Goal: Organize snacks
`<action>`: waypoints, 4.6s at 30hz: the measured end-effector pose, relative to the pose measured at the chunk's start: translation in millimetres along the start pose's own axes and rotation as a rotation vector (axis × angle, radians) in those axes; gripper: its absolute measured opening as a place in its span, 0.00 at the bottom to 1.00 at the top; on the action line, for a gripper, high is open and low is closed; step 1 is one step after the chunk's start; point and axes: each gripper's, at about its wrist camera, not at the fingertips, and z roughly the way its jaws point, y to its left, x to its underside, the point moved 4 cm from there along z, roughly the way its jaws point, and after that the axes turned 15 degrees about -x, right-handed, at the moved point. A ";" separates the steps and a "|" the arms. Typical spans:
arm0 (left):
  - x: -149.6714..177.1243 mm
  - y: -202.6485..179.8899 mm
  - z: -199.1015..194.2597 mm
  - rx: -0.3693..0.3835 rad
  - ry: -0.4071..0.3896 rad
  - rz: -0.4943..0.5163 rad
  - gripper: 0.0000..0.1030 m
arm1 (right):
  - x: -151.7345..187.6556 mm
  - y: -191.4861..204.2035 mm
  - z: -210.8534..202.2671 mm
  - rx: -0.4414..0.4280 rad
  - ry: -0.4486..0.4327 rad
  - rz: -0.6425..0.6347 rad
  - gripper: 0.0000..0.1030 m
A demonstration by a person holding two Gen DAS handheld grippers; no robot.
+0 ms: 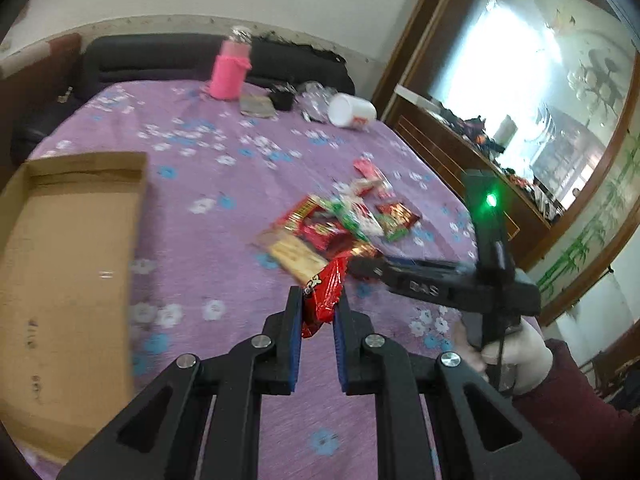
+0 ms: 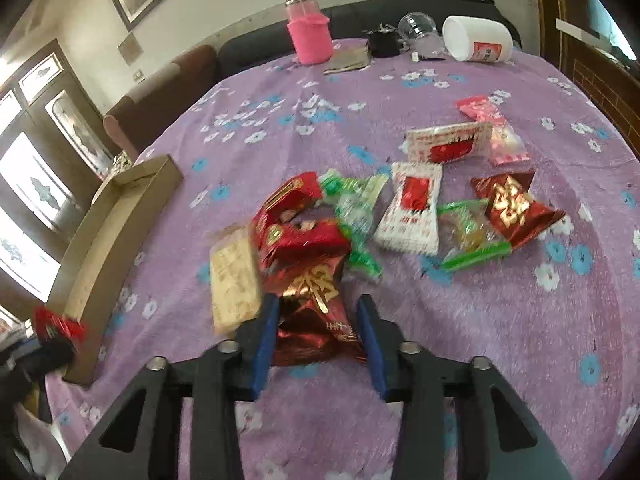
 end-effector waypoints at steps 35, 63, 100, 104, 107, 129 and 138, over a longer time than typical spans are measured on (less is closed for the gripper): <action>29.9 228.3 -64.7 -0.348 -0.046 -0.451 0.57 | 15.8 249.9 103.4 -0.295 0.155 -0.274 0.35; 3.9 64.7 -75.3 -0.168 -0.074 -0.153 0.75 | -88.1 1.5 46.2 0.229 -0.002 -0.004 0.36; 7.1 -21.3 5.8 -0.078 0.077 0.013 0.75 | 41.9 -13.3 -36.5 0.138 -0.064 0.109 0.23; 3.9 -58.9 32.9 -0.023 0.113 0.069 0.75 | 41.0 -45.3 -59.4 0.126 -0.154 0.176 0.23; 4.9 -90.5 61.6 0.004 0.141 0.130 0.74 | 44.6 -65.9 -73.7 0.104 -0.214 0.234 0.23; 8.9 -131.8 130.1 -0.152 0.138 0.282 0.19 | 49.6 -82.0 -84.6 0.029 -0.276 0.316 0.24; -6.8 -93.3 73.4 -0.023 0.077 0.092 0.18 | 48.6 -69.1 -89.2 0.068 -0.305 0.243 0.24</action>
